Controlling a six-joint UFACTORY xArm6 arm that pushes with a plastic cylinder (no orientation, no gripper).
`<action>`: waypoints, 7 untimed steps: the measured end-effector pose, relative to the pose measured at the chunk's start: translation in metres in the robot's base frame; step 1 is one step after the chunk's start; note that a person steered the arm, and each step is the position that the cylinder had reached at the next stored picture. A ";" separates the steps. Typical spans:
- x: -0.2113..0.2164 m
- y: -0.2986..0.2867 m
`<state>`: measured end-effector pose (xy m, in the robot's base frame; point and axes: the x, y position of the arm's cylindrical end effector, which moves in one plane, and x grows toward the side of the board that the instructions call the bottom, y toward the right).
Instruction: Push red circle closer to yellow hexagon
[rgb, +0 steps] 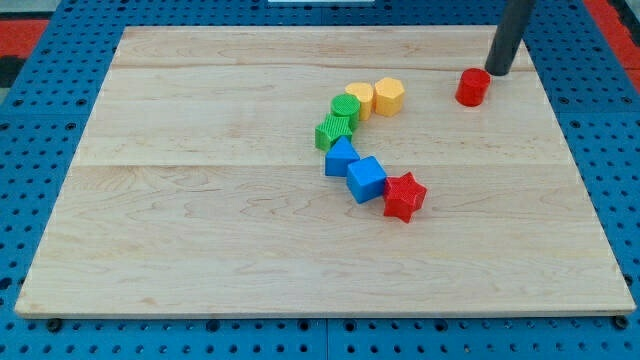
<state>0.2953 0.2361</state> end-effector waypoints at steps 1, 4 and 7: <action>0.015 -0.020; 0.037 -0.056; 0.093 -0.088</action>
<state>0.3879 0.1481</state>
